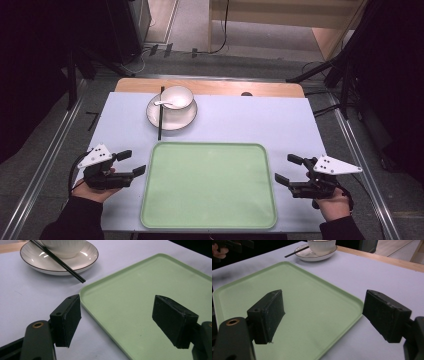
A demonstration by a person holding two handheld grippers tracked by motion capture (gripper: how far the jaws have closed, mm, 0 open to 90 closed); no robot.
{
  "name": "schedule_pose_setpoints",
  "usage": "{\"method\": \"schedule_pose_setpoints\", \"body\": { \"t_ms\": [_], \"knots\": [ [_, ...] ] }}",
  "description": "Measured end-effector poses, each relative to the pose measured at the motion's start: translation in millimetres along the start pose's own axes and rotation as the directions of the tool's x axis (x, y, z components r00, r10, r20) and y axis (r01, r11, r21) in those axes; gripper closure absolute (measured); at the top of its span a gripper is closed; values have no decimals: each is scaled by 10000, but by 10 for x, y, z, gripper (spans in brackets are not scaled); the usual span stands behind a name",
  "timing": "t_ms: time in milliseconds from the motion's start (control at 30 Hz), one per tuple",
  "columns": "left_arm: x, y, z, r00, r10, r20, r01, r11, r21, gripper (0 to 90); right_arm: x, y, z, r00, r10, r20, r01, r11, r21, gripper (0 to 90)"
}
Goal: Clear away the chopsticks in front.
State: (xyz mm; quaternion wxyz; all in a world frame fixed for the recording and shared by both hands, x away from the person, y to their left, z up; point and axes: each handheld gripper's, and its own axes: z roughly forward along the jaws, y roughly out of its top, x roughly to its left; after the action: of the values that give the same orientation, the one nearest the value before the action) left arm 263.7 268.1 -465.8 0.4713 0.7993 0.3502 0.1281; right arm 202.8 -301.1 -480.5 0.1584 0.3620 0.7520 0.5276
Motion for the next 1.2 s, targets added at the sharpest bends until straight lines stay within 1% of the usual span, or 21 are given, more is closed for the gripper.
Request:
{"method": "schedule_pose_setpoints", "body": {
  "t_ms": [533, 767, 833, 1000, 1200],
  "knots": [
    [-8, 1, 8, 10000, -1, -49, 2, 10000, 56, 243, 3, -1, 0, 10000, -23, -24, 23, 10000, -13, 181],
    [3, -1, 10, 9999, -116, -72, 117, 9999, 59, 245, 7, -7, 6, 10000, -81, 4, 81, 10000, 42, 181],
    [3, -3, 14, 9999, -73, -120, 74, 9999, 142, 245, 8, -6, 3, 10000, -79, 37, 79, 10000, 41, 181],
    [9, -8, 32, 9999, -118, -106, 120, 9997, 199, 246, 5, 6, 4, 10000, -30, 94, 30, 10000, -7, 181],
    [15, -4, 77, 9998, -180, -125, 184, 9993, 328, 246, 1, 16, 42, 10000, -16, 50, 16, 10000, 60, 181]
  ]
}}
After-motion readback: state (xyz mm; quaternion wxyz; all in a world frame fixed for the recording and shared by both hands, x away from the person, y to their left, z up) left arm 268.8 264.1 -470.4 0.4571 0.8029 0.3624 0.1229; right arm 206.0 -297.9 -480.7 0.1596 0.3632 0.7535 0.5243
